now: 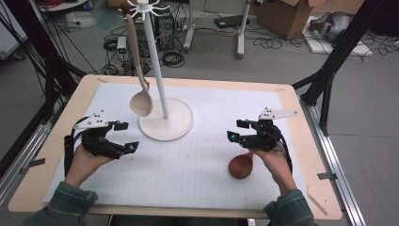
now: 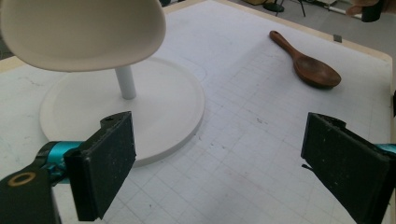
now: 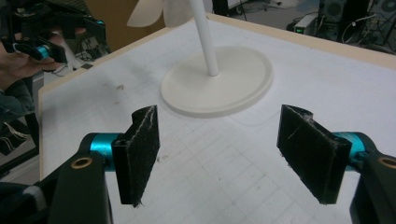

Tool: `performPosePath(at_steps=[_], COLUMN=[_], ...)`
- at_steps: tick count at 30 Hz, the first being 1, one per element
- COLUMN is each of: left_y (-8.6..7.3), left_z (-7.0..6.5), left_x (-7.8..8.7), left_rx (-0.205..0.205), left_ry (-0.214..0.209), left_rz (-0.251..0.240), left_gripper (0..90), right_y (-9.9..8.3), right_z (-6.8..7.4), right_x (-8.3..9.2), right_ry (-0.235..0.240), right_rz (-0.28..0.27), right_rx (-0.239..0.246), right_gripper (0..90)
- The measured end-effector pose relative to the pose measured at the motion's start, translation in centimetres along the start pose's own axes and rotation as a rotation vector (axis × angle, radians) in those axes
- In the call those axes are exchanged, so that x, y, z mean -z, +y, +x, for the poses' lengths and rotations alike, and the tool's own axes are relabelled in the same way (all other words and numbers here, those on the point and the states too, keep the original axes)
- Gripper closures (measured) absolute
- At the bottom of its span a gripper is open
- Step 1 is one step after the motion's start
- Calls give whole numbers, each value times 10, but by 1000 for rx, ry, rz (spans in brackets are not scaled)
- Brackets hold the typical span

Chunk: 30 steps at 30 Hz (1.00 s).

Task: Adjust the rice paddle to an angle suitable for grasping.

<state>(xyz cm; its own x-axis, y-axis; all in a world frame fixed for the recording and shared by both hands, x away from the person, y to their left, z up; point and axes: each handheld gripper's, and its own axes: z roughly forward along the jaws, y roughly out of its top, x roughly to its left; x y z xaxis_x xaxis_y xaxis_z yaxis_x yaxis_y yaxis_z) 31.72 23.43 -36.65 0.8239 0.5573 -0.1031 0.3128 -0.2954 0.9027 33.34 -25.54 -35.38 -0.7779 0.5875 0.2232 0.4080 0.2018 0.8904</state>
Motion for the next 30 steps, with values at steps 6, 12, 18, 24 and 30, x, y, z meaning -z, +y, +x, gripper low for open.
performPosePath(at_steps=[6, 12, 18, 24, 30], left_y=[-7, -18, -25, -31, -33], left_z=[-4, -1, 0, 0, -1], left_x=[-9, -12, -9, -8, -8], left_rx=[4, 14, 15, 14, 9], left_ry=[1, 8, 29, 33, 37], left_rz=[12, 25, 29, 31, 35], left_gripper=[75, 64, 64, 63, 64], right_y=[-18, -34, -51, -62, -70], right_z=[-3, -5, -7, -10, -11], right_x=[6, 11, 14, 18, 21], right_ry=[-36, -74, -98, -118, -135], right_rz=[8, 33, 46, 57, 85], right_rx=[-16, -24, -50, -58, -62], right_gripper=[301, 304, 319, 415, 568])
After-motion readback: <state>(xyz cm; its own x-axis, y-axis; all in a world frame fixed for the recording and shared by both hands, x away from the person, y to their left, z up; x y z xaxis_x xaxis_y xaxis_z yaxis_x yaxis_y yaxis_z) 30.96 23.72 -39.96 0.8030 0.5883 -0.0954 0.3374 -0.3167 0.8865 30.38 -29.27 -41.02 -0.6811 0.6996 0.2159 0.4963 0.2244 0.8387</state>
